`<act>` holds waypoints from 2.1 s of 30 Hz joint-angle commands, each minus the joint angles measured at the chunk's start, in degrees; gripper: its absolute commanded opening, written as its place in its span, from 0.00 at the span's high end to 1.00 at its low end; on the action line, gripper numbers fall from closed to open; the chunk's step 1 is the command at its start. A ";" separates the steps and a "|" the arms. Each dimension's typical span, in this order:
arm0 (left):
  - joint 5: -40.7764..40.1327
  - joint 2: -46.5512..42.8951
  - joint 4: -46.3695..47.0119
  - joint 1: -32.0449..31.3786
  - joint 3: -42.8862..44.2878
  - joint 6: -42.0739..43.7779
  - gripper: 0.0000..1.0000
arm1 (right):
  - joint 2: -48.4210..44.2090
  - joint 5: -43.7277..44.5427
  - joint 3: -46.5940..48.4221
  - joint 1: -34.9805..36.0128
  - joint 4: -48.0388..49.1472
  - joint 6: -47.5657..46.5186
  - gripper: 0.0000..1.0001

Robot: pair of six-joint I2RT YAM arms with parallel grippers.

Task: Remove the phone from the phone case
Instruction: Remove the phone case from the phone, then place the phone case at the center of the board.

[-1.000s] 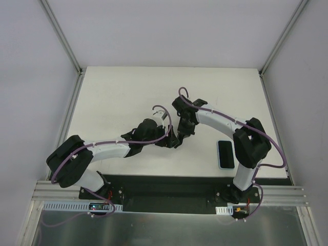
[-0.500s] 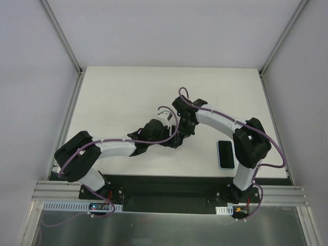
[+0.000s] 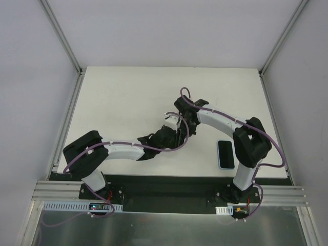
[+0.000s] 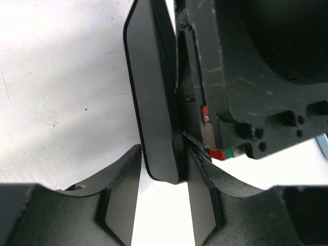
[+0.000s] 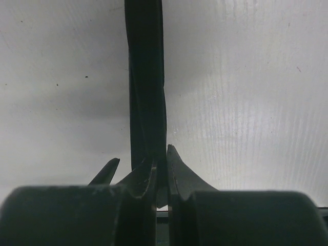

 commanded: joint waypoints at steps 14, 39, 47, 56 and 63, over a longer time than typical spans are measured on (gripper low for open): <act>-7.57 3.45 -5.33 0.51 0.65 -1.64 1.00 | -8.86 -6.75 -14.93 -2.41 2.69 -2.96 0.99; -2.83 -8.86 -4.62 3.85 -3.57 2.13 1.00 | -16.07 2.83 -28.39 -6.81 2.95 -23.16 0.98; -0.45 -10.97 -6.73 3.85 -2.25 3.72 1.00 | -20.47 3.80 -28.92 -6.72 3.31 -26.51 0.99; -8.25 -14.75 -14.89 3.85 1.17 3.98 1.00 | -27.50 -0.24 -27.25 -10.48 6.20 -23.00 0.99; -20.65 -15.02 -21.31 4.73 3.64 11.97 1.00 | -30.05 -6.73 -26.73 -20.24 17.53 -21.16 0.99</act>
